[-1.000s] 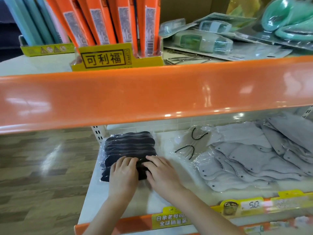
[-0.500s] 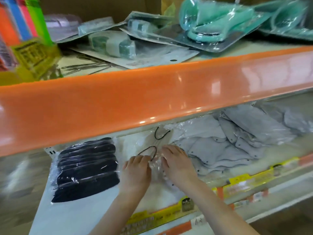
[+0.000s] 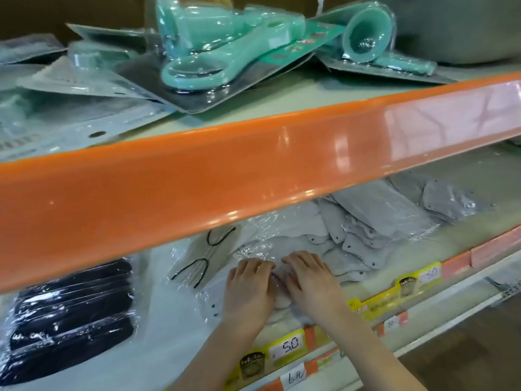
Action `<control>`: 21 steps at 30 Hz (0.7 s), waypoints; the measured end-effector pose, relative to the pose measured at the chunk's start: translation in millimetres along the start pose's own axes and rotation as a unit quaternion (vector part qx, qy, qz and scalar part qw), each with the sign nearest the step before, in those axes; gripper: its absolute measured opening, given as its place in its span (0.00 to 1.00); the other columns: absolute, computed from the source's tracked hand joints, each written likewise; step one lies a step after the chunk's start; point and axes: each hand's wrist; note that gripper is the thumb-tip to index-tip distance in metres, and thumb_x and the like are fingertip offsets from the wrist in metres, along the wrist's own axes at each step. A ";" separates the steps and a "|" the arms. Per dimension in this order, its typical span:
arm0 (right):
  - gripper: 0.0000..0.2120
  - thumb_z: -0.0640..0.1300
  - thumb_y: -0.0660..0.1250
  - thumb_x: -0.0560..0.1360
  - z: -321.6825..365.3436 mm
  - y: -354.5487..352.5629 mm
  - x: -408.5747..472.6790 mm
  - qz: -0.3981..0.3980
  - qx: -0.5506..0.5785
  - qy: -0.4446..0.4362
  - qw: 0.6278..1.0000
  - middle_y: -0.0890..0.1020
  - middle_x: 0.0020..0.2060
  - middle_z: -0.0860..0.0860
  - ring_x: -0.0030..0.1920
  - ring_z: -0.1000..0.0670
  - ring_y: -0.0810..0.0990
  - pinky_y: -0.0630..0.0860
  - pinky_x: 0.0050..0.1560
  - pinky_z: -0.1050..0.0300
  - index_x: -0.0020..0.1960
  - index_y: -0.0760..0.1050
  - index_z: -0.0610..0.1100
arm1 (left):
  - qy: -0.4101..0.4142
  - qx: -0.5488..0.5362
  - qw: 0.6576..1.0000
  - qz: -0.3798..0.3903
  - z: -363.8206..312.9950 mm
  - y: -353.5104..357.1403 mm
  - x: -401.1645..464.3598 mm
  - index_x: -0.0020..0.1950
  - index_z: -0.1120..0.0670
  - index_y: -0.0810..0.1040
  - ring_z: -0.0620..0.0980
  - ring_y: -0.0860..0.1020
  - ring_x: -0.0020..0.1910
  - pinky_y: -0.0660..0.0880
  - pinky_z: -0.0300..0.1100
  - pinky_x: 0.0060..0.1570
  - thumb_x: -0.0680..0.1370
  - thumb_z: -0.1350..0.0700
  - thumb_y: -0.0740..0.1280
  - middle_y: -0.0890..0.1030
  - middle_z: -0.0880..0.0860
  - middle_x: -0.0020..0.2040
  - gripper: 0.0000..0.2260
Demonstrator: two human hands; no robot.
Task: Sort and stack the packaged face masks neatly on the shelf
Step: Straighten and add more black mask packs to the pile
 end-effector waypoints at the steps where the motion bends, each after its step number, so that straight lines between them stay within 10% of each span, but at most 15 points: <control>1: 0.16 0.49 0.58 0.69 -6.3 -1.7 0.0 0.008 -0.004 -0.003 1.000 0.79 0.47 0.52 0.47 0.47 0.79 0.78 0.43 0.55 0.50 0.79 0.46 | 0.007 -0.003 1.000 0.000 -3.3 3.5 1.6 0.44 0.49 0.82 0.49 0.80 0.44 0.76 0.42 0.38 0.68 0.53 0.57 0.82 0.45 0.43 0.14; 21: 0.32 0.64 0.57 0.66 -64.3 -14.0 5.6 0.168 0.107 -0.051 0.979 0.76 0.61 0.55 0.64 0.52 0.71 0.64 0.64 0.61 0.64 0.75 0.50 | 0.016 0.007 0.999 0.037 -33.9 29.9 -15.0 0.60 0.51 0.72 0.53 0.77 0.58 0.74 0.52 0.57 0.65 0.52 0.58 0.79 0.52 0.59 0.23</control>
Point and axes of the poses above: each hand's wrist, its own x-axis towards the middle knuckle, its own y-axis out of the palm, z = x × y
